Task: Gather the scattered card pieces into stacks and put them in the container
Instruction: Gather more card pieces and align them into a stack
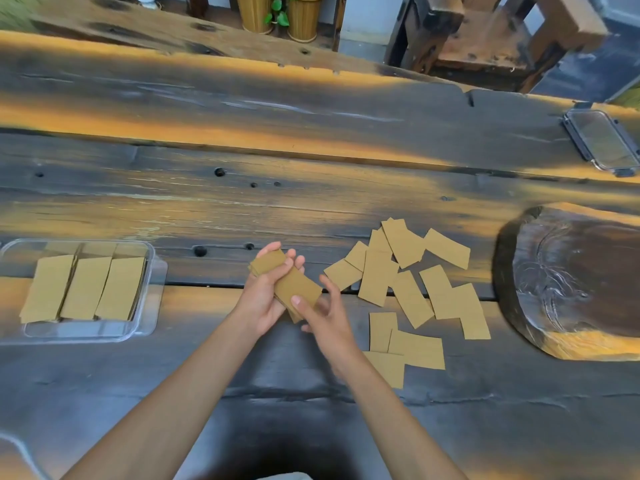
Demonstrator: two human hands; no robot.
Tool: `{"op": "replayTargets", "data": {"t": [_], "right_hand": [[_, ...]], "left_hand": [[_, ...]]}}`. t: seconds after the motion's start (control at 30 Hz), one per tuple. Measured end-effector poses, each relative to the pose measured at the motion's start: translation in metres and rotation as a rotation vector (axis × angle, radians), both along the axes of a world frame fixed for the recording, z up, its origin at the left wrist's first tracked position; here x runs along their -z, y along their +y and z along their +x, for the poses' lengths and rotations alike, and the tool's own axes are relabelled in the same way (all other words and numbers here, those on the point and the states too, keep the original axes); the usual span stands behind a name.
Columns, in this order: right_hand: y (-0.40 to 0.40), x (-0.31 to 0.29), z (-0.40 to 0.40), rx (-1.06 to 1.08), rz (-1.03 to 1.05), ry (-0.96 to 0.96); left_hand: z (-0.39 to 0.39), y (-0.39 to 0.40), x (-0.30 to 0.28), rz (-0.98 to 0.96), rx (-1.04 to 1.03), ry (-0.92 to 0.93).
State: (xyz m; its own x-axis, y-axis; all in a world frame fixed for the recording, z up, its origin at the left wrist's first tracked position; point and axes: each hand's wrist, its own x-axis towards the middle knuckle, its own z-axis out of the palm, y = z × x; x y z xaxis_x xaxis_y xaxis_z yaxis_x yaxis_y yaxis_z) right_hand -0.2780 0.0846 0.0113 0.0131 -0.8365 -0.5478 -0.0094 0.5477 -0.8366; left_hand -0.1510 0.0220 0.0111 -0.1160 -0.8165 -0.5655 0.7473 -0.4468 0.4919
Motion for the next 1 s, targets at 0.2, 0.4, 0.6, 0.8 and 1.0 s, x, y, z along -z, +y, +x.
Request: {"op": "replayTargets", "data": {"t": [0.2,0.4,0.6,0.8,1.0], "right_hand": [[-0.006,0.010,-0.011,-0.055,-0.051,0.054],[-0.006,0.020,0.000,-0.202,-0.206,0.421],[0.004,0.042,0.059,0.041,-0.140,0.337],[0.019,0.068,0.100,0.307,0.078,0.063],[0.017,0.069,0.115,0.210,-0.038,0.078]], "left_hand": [[0.026,0.014,0.001,-0.135,0.186,-0.308],[0.067,0.034,0.023,-0.302,0.433,-0.894],[0.057,0.069,0.055,-0.257,0.267,-1.072],[0.061,0.090,0.077,-0.078,-0.028,-1.178],[0.077,0.082,0.075,-0.071,-0.174,-1.239]]}}
